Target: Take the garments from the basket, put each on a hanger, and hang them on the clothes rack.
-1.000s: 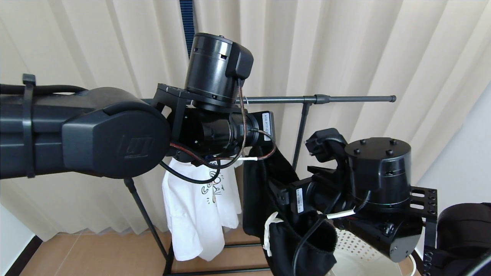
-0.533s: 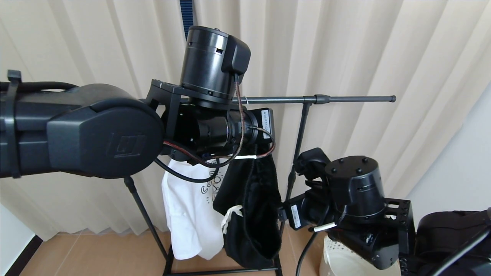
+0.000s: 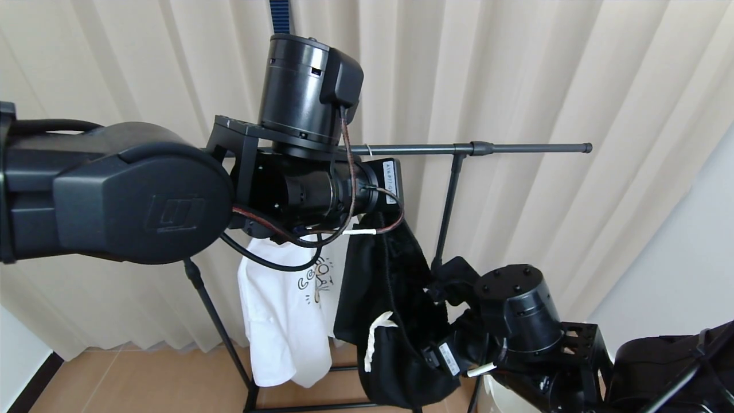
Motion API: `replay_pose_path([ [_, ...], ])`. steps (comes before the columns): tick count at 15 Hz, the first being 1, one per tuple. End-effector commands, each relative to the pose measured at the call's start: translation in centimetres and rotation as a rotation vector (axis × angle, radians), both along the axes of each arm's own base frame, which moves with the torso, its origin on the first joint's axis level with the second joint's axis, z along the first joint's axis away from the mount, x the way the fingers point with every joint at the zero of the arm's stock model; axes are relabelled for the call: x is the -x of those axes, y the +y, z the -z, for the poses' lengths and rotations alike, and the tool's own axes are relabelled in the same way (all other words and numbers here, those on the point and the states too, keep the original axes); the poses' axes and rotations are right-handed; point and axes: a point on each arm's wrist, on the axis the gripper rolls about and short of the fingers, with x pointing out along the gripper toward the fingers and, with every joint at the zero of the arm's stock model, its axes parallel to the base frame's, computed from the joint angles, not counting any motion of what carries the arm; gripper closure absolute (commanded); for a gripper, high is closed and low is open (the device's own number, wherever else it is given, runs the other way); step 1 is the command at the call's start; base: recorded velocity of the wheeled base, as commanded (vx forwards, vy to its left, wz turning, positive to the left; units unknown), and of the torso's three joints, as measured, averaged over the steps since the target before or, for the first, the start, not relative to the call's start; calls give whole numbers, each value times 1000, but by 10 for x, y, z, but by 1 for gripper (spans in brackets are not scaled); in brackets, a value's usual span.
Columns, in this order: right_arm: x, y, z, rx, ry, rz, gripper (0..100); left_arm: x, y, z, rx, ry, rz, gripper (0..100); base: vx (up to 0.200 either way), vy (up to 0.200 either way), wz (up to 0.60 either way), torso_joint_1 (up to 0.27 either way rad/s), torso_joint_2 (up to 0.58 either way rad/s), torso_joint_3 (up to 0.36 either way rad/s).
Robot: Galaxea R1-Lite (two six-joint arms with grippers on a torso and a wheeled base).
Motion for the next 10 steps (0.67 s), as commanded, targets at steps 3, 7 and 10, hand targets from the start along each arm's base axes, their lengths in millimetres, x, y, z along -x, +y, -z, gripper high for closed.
replay_pose_path([
  [3,-3,-33,-26,-1,-66,40,0,1,1,3,-8,8,1,100,0,0,0,0,0,0],
  [7,-11,-42,-24,21,-61,50,100,1,1,2,-6,6,1,100,0,0,0,0,0,0],
  [10,-21,-52,-27,11,-73,99,100,0,2,3,-7,9,-3,100,0,0,0,0,0,0],
])
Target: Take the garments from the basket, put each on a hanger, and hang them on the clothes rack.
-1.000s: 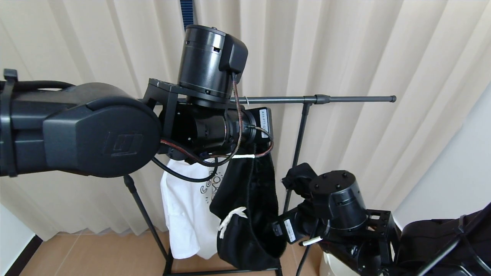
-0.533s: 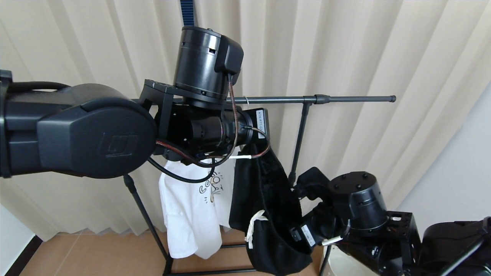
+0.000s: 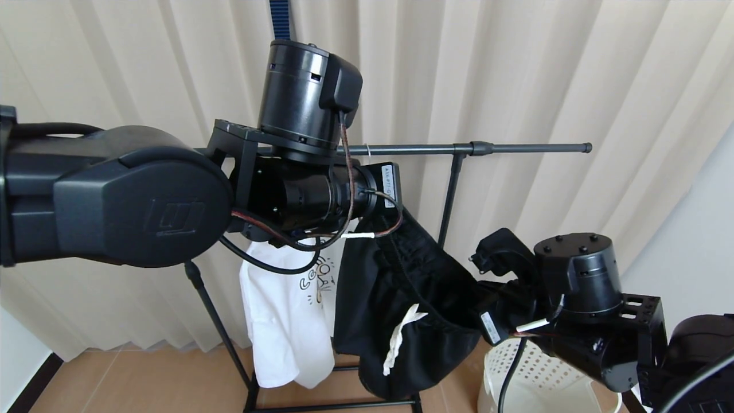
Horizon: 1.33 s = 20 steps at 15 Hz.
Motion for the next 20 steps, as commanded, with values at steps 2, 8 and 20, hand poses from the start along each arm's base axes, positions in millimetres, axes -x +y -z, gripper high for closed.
replay_pose_path([
  [2,-19,-23,-12,-37,-37,94,100,2,3,4,-10,14,5,100,0,0,0,0,0,0],
  [8,-27,-62,-57,-131,-166,183,100,5,2,45,-127,107,39,100,0,0,0,0,0,0],
  [20,-26,-71,-67,-144,-199,210,100,-17,-6,74,-191,148,20,0,0,0,0,0,0,0],
])
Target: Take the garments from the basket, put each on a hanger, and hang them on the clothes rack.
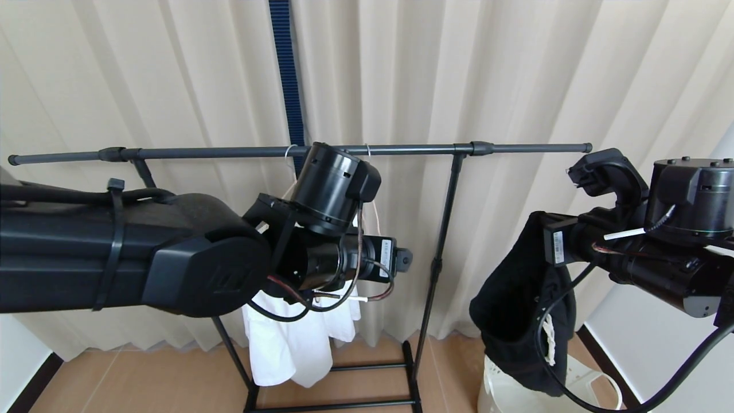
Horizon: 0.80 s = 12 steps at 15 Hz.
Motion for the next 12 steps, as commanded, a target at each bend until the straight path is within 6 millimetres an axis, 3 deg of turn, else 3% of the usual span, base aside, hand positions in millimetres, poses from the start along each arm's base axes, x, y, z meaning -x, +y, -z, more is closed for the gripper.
replay_pose_path([
  [1,0,0,0,1,1,-1,100,-31,-6,9,-3,-2,-49,0,0,0,0,0,0,0],
  [5,1,0,1,2,2,-1,100,-84,-17,29,-13,-24,-127,0,0,0,0,0,0,0],
  [8,1,0,1,2,2,-1,100,-109,-26,40,-14,-51,-161,0,0,0,0,0,0,0],
  [12,1,0,1,2,2,-1,100,-128,-40,52,0,-74,-160,0,0,0,0,0,0,0],
])
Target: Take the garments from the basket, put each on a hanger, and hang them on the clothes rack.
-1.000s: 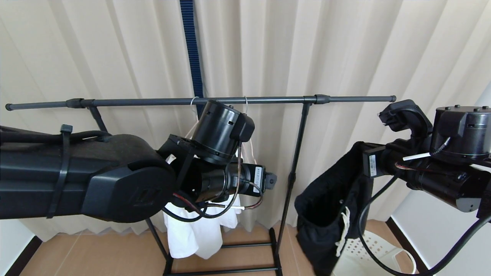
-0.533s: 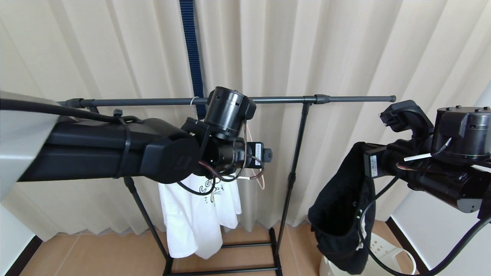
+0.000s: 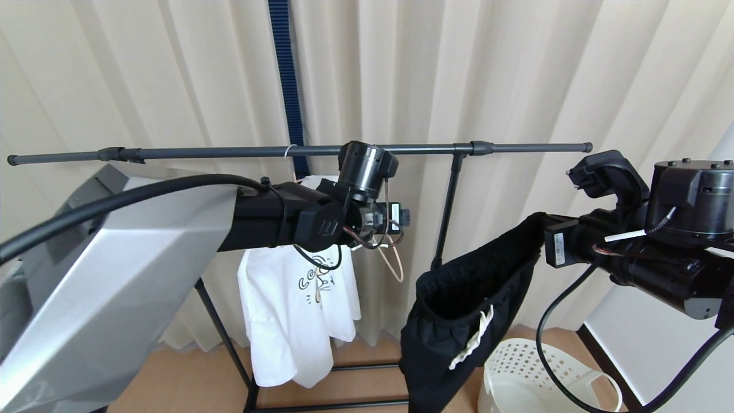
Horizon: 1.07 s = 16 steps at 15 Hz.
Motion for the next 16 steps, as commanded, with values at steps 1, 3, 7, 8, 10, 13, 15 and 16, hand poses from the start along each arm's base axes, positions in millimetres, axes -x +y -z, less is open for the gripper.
replay_pose_path([
  [1,0,1,0,1,1,-2,100,-16,-11,27,-24,17,4,0,0,0,0,0,0,0],
  [3,0,1,1,2,2,-2,100,-23,-17,42,-42,21,6,0,0,0,0,0,0,0],
  [7,0,1,1,2,4,-2,100,-32,-23,52,-60,6,-3,0,0,0,0,0,0,0],
  [8,0,1,2,3,5,-2,100,-33,-23,59,-73,12,-13,0,0,0,0,0,0,0],
  [10,0,1,1,2,4,-2,100,-34,-23,63,-86,14,-15,0,0,0,0,0,0,0],
  [13,-1,1,3,4,8,-4,100,-34,-23,64,-91,15,-18,0,0,0,0,0,0,0],
  [15,-1,1,3,4,10,-4,100,-36,-21,65,-118,-1,-47,0,0,0,0,0,0,0],
  [16,-1,2,3,5,11,-4,100,-36,-20,65,-128,-6,-59,0,0,0,0,0,0,0],
])
